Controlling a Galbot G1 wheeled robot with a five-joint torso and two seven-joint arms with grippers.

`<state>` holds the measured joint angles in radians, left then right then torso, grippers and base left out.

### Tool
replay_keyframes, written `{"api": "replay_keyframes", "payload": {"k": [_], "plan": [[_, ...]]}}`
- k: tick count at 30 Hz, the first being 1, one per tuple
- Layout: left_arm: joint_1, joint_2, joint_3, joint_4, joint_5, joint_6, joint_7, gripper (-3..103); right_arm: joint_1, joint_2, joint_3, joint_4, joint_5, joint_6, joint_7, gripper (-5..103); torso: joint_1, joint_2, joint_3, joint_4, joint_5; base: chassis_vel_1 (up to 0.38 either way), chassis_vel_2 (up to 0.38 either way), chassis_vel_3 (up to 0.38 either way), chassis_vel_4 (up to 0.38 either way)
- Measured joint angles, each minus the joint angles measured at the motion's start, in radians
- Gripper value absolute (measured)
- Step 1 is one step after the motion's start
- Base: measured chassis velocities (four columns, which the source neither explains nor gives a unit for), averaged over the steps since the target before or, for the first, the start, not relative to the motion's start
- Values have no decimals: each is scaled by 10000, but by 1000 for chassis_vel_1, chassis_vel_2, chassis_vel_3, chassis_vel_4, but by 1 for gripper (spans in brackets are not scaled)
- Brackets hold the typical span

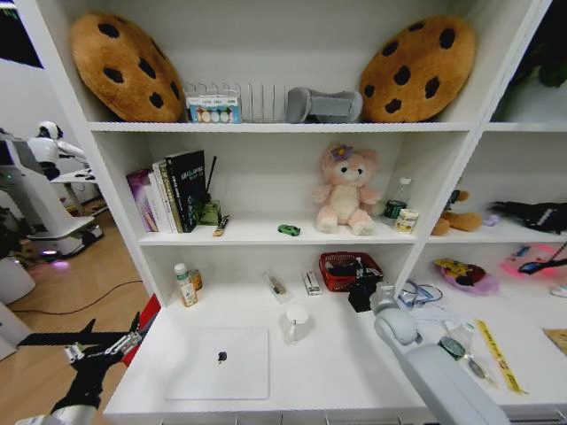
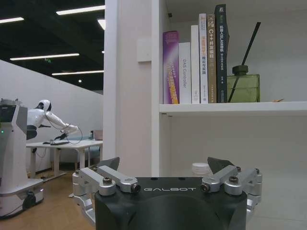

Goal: Organize the objects on the table.

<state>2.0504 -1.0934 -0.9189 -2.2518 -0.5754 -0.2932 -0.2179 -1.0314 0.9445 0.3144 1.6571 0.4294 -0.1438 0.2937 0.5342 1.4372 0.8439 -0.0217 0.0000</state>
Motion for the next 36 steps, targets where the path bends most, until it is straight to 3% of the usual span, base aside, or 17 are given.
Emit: {"api": "replay_keyframes", "payload": {"k": [5,7,8,10,11,20,26,30,32,33,35,36], "plan": [[0,0,0,0,0,0,0,100,-170,1,114,204,21,-52,37,33,0,0,0,1,0,0,0,0,0],[1,0,0,-1,0,0,0,100,-350,-18,243,523,62,-113,93,44,0,-1,0,1,0,0,0,0,0],[1,0,0,-1,0,0,0,100,-350,-18,243,523,62,-113,93,44,0,-1,0,1,0,0,0,0,0],[0,0,0,0,0,0,0,100,-704,-94,457,1140,255,-296,206,56,0,0,0,2,0,0,0,0,0],[0,0,0,0,0,0,0,100,-704,-94,457,1140,255,-296,206,56,0,0,0,2,0,0,0,0,0],[0,0,0,0,0,0,1,100,-2944,-428,1596,3815,889,-1122,562,93,0,1,-1,0,0,0,0,0,0],[0,0,0,0,0,0,0,100,-4340,-643,2491,4934,1021,-1261,640,100,0,1,-2,2,-1,0,0,0,0],[0,0,0,0,0,0,1,100,-5527,-592,3467,5403,1002,-787,536,100,0,2,-1,0,-1,0,0,0,0],[0,0,0,0,0,0,1,100,-6173,-449,3965,5384,1028,138,111,100,-1,2,-2,-1,0,0,0,0,0],[0,0,0,0,0,0,1,100,-6173,-449,3965,5384,1028,138,111,100,-1,2,-2,-1,0,0,0,0,0],[0,0,0,0,0,0,0,100,-6717,-279,4363,4892,1041,1703,-699,100,0,1,-1,-1,2,0,0,0,0],[0,0,0,0,0,0,0,100,-6717,-279,4363,4892,1041,1703,-699,100,0,1,-1,-1,2,0,0,0,0]]}}
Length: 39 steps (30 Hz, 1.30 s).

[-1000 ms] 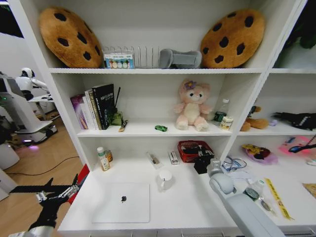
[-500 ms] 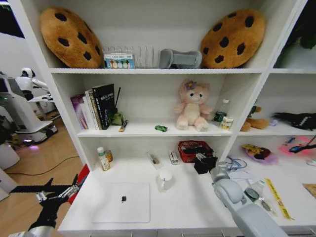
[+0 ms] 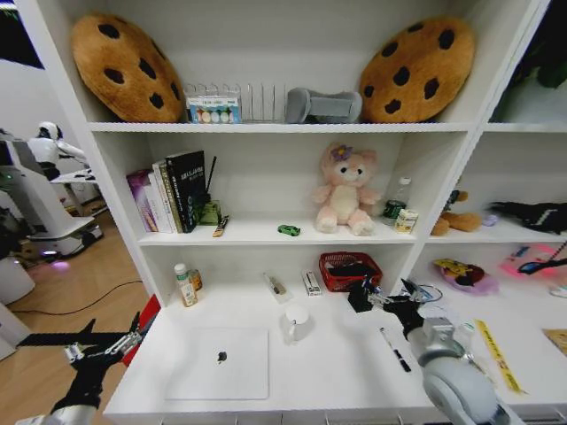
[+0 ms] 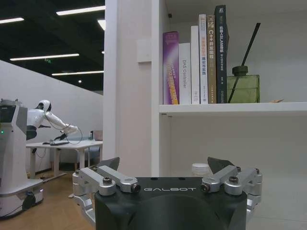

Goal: Organize the objects on the table.

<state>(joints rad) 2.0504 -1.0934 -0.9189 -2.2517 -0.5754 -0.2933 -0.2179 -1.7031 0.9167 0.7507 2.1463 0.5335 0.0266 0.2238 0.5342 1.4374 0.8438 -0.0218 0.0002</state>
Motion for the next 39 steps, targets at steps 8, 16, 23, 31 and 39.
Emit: {"api": "replay_keyframes", "payload": {"k": [8,16,23,31,39], "plan": [[0,0,0,0,0,0,0,100,-381,102,281,-1645,213,2346,-2024,100,2,-1,1,2,-1,0,0,0,0],[0,0,0,0,0,0,0,100,-661,16,336,-2127,580,2484,-2200,100,2,-1,1,2,-1,0,0,0,0],[0,0,0,0,0,0,0,100,-1357,-117,236,-2084,1232,1274,-1405,100,2,-2,1,-1,-3,0,0,0,0],[0,0,0,0,0,0,0,100,-701,-521,-443,-1955,1963,-982,-523,100,2,-1,2,3,-2,0,0,0,0],[0,0,0,-1,0,0,0,100,129,-962,-766,-1566,3161,-3220,302,100,2,-2,2,2,-3,0,0,0,0]]}}
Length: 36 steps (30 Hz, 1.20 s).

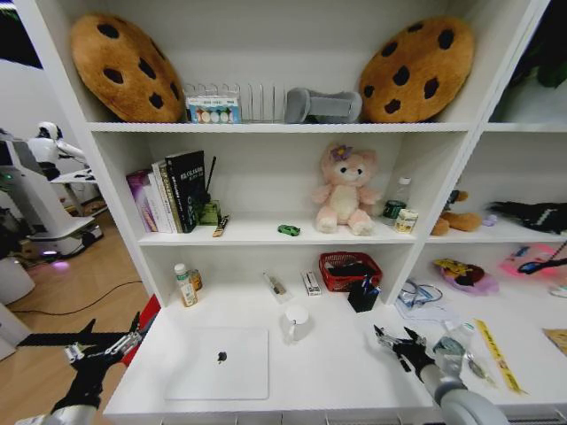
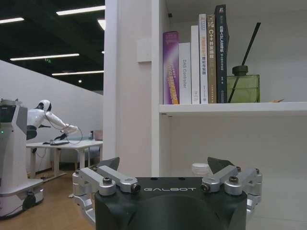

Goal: Organize the objects on the table.

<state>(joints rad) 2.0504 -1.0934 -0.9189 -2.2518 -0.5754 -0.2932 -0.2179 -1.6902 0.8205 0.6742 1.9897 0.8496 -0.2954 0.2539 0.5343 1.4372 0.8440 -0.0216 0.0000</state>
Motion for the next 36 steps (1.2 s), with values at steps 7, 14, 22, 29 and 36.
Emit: {"api": "replay_keyframes", "payload": {"k": [7,14,22,29,36], "plan": [[0,0,0,0,0,0,0,100,544,-181,-207,-300,283,-674,307,100,0,0,0,0,0,0,0,0,0],[1,0,0,0,0,0,0,100,1048,-151,-661,-720,326,-953,359,102,0,0,0,1,0,0,0,0,0],[0,0,0,0,0,0,0,100,1037,-16,-794,-906,222,-1028,349,76,0,0,0,0,0,0,0,0,0],[0,0,0,1,0,0,0,100,889,82,-733,-974,133,-962,353,54,0,0,0,0,-3,0,0,0,0],[0,0,0,0,0,0,0,100,884,140,-708,-929,103,-945,358,27,-1,0,-1,0,1,0,0,0,0]]}}
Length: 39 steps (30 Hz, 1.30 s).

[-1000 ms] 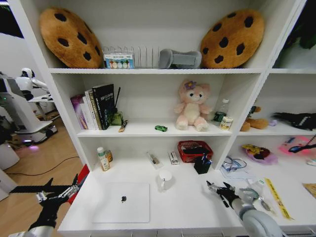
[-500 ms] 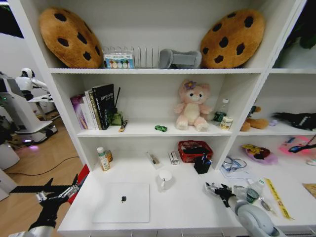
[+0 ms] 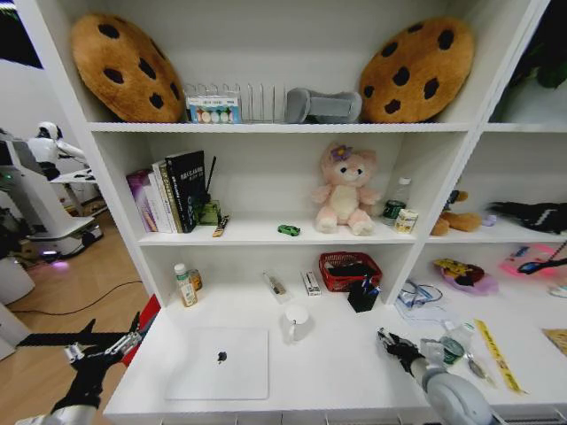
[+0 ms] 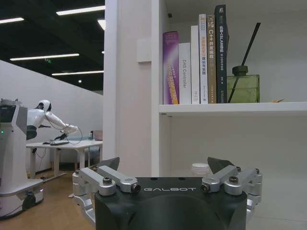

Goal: Organize the objects on the table.

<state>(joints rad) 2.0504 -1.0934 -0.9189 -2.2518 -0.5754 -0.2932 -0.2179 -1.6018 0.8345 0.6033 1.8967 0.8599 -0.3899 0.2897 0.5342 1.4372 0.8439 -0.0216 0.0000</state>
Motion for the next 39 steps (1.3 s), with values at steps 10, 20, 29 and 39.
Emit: {"api": "replay_keyframes", "payload": {"k": [10,20,29,39], "plan": [[0,0,0,0,0,0,0,100,17,15,124,-7,-249,190,-55,11,1,0,0,0,2,0,0,0,0],[0,0,0,0,0,0,0,100,901,199,-170,-1029,-4715,5391,-1186,11,1,0,0,2,1,0,0,0,0],[0,0,0,0,1,0,0,100,2263,114,-630,-1650,-4190,5930,-1386,11,0,0,1,1,-2,0,0,0,0],[0,0,0,0,0,0,0,100,4735,301,-2306,-3138,-4119,6065,-1453,11,1,-1,1,3,0,0,0,0,0]]}}
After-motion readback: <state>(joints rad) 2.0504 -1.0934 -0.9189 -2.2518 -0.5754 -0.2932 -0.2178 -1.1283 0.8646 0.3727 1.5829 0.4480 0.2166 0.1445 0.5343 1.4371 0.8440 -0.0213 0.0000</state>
